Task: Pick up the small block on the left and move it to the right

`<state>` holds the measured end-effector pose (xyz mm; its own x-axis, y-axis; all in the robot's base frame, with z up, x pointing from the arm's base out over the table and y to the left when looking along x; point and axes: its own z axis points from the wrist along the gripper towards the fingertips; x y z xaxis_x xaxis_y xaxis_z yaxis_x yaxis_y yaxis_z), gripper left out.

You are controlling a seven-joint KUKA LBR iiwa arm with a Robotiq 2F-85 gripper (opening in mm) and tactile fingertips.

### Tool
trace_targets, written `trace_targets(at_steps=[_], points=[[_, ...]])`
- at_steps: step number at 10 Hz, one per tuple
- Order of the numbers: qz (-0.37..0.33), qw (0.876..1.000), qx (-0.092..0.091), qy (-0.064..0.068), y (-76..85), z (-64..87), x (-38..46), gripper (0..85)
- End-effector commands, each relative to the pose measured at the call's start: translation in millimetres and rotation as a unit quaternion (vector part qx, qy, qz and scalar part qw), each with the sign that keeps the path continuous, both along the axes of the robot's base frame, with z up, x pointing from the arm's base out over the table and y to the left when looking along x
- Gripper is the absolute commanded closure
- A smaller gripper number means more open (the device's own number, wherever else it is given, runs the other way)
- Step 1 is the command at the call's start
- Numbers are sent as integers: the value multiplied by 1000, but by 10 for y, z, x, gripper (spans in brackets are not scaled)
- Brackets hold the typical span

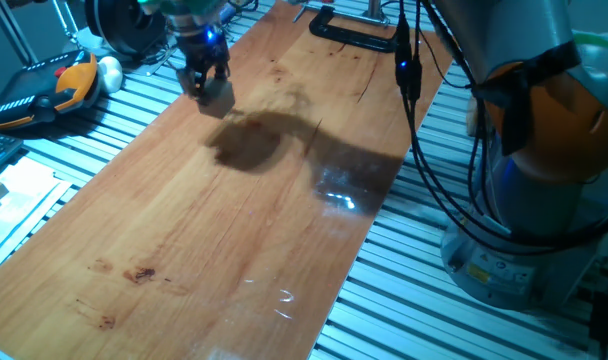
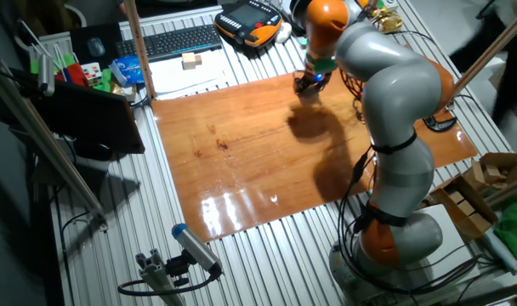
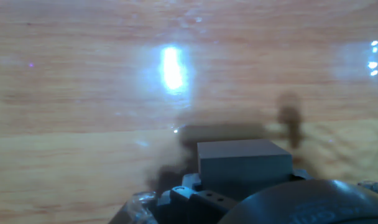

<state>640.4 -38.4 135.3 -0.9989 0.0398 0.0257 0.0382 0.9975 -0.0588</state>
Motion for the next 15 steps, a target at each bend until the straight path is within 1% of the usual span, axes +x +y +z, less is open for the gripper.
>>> trace_targets(at_steps=[1, 2, 3, 4, 6, 8, 9, 11, 13, 15], points=[[-11, 1000, 1, 0, 548, -22, -38, 843], [-24, 1000, 1, 1, 697, -23, -74, 843], [-40, 999, -2, 5, 879, 16, -97, 843], [-54, 998, -9, 9, 1035, 68, -108, 843], [-73, 997, -14, 14, 1250, 131, -140, 843], [-88, 996, -19, 15, 1425, 130, -204, 843], [-93, 995, -24, 14, 1500, 116, -232, 843], [-101, 995, -21, 13, 1616, 66, -291, 843], [-107, 994, -21, 11, 1703, -17, -334, 843], [-109, 994, -19, 12, 1749, -87, -359, 843]])
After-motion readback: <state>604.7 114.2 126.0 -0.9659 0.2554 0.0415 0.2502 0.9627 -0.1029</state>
